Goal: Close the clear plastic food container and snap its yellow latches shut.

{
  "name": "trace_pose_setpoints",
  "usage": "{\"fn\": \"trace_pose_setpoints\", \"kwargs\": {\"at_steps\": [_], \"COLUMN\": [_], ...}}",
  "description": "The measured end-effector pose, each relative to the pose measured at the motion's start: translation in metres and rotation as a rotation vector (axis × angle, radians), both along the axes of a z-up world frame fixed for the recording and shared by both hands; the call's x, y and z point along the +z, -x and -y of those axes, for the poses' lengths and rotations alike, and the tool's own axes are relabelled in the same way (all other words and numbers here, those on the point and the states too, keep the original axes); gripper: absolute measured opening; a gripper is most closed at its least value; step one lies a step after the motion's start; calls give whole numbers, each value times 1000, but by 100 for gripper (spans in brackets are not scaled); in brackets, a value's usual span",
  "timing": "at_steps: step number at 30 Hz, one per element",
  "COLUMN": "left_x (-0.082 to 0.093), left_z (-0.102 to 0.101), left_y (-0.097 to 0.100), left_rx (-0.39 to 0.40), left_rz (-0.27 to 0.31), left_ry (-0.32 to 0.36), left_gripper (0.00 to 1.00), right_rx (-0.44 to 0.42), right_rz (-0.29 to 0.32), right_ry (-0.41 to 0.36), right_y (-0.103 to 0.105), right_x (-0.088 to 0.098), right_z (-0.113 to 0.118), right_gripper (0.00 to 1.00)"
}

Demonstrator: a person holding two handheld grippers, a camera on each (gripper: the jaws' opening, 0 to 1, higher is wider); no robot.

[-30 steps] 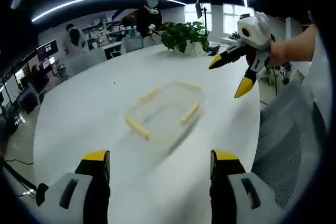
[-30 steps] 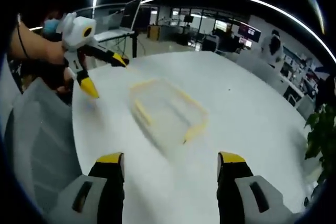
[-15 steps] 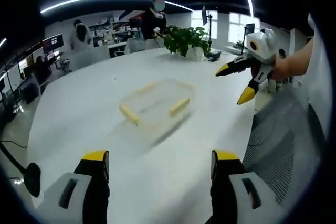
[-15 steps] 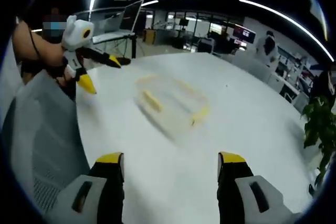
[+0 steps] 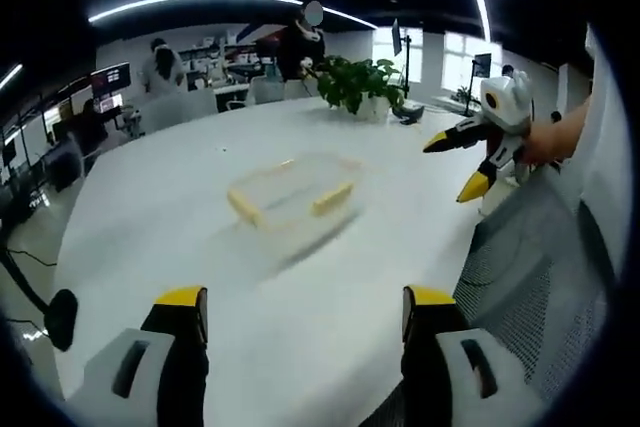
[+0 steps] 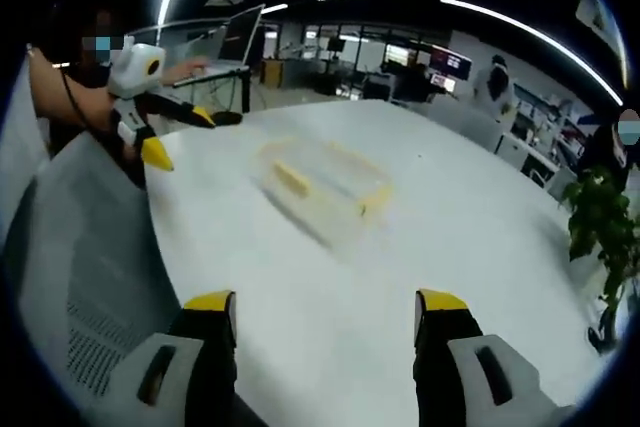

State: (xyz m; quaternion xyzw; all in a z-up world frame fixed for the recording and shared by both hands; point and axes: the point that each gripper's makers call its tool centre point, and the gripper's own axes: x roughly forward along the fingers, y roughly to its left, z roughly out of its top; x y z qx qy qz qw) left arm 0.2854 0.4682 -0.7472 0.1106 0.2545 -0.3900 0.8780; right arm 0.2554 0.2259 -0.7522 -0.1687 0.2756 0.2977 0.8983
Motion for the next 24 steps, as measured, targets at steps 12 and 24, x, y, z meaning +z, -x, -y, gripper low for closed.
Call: {"fn": "trace_pose_setpoints", "kwargs": {"at_steps": [12, 24], "left_x": [-11, -11], "left_z": [4, 1], "left_y": [6, 5], "left_rx": [-24, -9], "left_rz": [-11, -12], "left_ry": [-41, -40], "left_gripper": [79, 79], "right_rx": [22, 29], "right_rz": [11, 3], "right_ry": [55, 55], "right_y": [1, 2], "right_x": [-4, -6], "right_z": [-3, -3], "right_gripper": [72, 72]}}
